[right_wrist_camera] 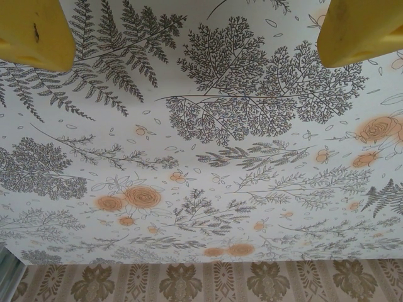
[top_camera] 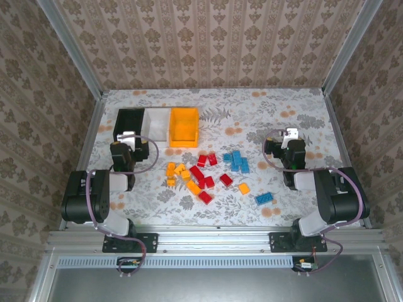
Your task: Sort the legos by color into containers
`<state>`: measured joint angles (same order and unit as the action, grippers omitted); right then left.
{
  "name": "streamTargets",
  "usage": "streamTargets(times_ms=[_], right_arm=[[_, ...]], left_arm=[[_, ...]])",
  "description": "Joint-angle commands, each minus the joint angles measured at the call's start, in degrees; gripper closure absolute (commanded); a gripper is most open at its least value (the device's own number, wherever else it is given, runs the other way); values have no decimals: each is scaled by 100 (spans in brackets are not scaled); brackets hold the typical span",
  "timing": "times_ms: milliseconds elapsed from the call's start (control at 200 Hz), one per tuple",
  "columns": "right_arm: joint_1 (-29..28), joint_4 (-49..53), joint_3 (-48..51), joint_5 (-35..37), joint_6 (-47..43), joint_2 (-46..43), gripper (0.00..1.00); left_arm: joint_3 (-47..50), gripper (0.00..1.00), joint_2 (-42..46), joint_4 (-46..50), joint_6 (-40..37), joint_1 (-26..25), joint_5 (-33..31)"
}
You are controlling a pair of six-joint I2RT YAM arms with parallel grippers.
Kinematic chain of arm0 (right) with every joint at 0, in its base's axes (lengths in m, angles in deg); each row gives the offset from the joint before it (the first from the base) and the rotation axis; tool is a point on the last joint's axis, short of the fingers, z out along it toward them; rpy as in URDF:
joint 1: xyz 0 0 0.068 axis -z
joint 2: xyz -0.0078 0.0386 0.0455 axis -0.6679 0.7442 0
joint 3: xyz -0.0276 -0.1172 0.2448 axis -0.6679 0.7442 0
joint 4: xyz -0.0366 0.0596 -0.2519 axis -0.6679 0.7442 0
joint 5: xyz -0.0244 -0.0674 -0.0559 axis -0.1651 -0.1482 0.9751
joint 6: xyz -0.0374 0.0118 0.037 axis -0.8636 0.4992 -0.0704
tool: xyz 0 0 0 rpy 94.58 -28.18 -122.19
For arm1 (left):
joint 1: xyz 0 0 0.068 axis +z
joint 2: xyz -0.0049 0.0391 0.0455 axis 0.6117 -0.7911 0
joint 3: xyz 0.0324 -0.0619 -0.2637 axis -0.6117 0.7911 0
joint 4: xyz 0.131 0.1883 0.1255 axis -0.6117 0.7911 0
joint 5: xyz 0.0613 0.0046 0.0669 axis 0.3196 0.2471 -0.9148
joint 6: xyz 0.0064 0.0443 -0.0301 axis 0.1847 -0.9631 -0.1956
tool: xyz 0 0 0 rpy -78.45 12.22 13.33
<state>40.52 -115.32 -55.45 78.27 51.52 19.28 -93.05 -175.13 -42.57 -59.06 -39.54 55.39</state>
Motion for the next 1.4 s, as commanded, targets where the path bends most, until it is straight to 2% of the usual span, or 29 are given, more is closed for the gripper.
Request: streamTargets(times_ms=[0, 120, 285, 355, 445, 530, 665, 860, 980, 1095, 1185, 1395], right_arm=[[-11, 278, -114, 509, 256, -200, 0], [4, 1149, -397, 893, 420, -594, 0], [32, 1766, -520, 1220, 600, -1232, 0], [73, 2377, -660, 1347, 1065, -1576, 0], [160, 3656, -1178, 1012, 1585, -1903, 0], [165, 4606, -1707, 653, 1858, -2011, 0], [161, 5736, -2353, -291, 2204, -2058, 1], [94, 7340, -3030, -797, 2287, -2012, 2], [-19, 8140, -3255, -1042, 2300, -1885, 3], [-380, 8870, -3448, -1040, 2231, -1650, 5], [-850, 9291, -3530, -748, 2192, -1427, 7], [-1393, 9488, -3286, -503, 2394, -1064, 17]], left_arm=[[-213, 0, 249, 471, 125, 5, -388], [-726, 0, 746, 1758, 160, -27, -503], [-824, 0, 1286, 2230, 387, -37, -678], [-1026, 0, 1536, 2823, 693, -30, -751], [-1660, 0, 1702, 4132, 1323, -18, -838], [-2182, 0, 1755, 5018, 1668, -39, -500], [-2783, 0, 1874, 5965, 2030, -147, 152], [-3530, 0, 1789, 7217, 1821, -384, 1588], [-3971, 0, 1600, 8010, 1489, -670, 2119], [-4367, 0, 1344, 8717, 1117, -1023, 2316], [-4624, 0, 1090, 9117, 810, -1279, 2476], [-4505, 0, 671, 9266, 385, -1744, 2396]])
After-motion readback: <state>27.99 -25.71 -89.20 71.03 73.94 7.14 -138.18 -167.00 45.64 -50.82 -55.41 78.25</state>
